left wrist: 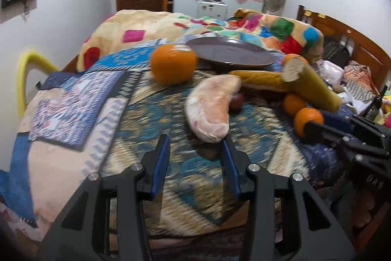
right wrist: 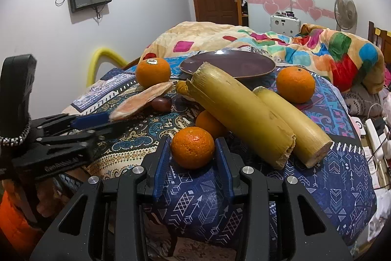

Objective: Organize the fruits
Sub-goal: 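Move left tool to the pink pomelo segment while right tool approaches a small orange, then grasp and lift the pomelo segment with left tool while right tool grasps the small orange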

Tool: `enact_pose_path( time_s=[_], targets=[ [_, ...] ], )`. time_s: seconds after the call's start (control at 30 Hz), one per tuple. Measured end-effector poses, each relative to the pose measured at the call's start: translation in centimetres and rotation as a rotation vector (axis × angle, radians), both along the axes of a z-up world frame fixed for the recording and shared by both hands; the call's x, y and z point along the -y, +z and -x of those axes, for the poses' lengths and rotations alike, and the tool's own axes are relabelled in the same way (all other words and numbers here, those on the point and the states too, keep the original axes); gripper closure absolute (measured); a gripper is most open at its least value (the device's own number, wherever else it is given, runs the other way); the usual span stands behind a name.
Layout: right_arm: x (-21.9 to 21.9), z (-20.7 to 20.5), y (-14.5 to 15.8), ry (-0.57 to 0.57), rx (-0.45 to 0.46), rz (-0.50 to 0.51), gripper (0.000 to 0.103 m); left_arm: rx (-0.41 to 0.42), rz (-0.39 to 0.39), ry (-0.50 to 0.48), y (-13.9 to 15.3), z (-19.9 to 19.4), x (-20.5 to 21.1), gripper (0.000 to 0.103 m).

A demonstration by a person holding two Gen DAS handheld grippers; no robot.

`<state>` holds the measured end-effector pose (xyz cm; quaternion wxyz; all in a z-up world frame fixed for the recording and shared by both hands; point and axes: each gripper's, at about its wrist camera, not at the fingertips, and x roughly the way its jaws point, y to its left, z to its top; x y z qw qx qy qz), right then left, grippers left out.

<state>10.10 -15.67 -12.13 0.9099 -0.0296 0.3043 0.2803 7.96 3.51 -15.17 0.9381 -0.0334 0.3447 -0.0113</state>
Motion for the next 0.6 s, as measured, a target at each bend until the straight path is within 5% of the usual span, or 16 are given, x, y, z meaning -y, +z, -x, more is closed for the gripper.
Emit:
enact_pose_path(
  time_s=[0.27, 0.6],
  targets=[
    [0.1, -0.2, 0.1, -0.003, -0.012, -0.023, 0.069, -0.013, 0.027, -0.058, 0.9, 0.6, -0.6, 0.060],
    [1.1, 0.5, 2.9, -0.017, 0.072, -0.044, 0.069, -0.074, -0.049, -0.130, 1.4, -3.9, 0.0, 0.059]
  ],
)
